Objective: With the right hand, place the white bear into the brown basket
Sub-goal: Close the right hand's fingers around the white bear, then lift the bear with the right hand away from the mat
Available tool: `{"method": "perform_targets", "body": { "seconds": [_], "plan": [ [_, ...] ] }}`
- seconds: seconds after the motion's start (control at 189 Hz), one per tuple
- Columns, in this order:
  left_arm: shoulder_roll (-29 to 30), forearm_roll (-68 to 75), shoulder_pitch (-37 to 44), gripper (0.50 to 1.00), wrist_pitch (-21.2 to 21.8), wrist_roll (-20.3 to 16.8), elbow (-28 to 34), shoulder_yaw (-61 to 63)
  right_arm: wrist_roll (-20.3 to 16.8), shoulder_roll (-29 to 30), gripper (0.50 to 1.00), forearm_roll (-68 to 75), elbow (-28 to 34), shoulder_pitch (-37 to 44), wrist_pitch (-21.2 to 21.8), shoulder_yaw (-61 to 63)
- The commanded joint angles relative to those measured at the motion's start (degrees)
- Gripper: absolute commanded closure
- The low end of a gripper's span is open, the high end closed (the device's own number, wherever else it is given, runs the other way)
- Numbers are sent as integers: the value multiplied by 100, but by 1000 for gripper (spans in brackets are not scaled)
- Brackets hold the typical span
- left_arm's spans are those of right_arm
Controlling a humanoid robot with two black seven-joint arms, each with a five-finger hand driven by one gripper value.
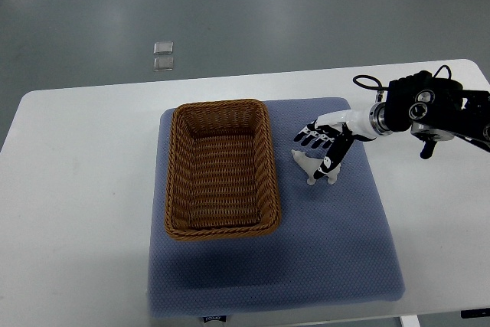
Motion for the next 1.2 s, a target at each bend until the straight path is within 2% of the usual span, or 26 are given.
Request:
{"method": "perform_targets", "body": {
  "seconds": [0.0, 0.169, 0.27, 0.386, 0.444, 0.534, 0.593, 0.725, 0.995, 1.196],
  "plan": [
    [0, 1, 0, 500, 0, 0, 1, 3, 48, 8, 587, -2, 4, -73, -41, 4],
    [0, 1, 0, 500, 0, 0, 18, -5, 145, -10, 605, -29, 12, -134, -50, 4],
    [0, 1, 0, 500, 9, 0, 27, -5, 242, -10, 668, -108, 21, -152, -59, 4],
    [0, 1, 0, 500, 0, 0, 27, -5, 356, -27, 711, -187, 39, -196, -120, 4],
    [0, 1, 0, 500, 9, 0, 27, -5, 374, -45, 775, -257, 65, -231, -120, 4],
    [0, 1, 0, 500, 9, 0, 36, 3, 435, -62, 828, -407, 65, -257, -129, -5],
    [0, 1, 0, 500, 9, 0, 44, 3, 505, -71, 891, -512, 65, -301, -120, -5],
    [0, 1, 0, 500, 9, 0, 45, 3, 584, -80, 997, -670, 74, -363, -129, -5],
    [0, 1, 0, 500, 9, 0, 45, 3, 602, -282, 1000, -679, 144, -275, -120, 12],
    [0, 1, 0, 500, 9, 0, 9, 3, 602, -730, 1000, -565, 522, 375, -15, 91]
  ]
}}
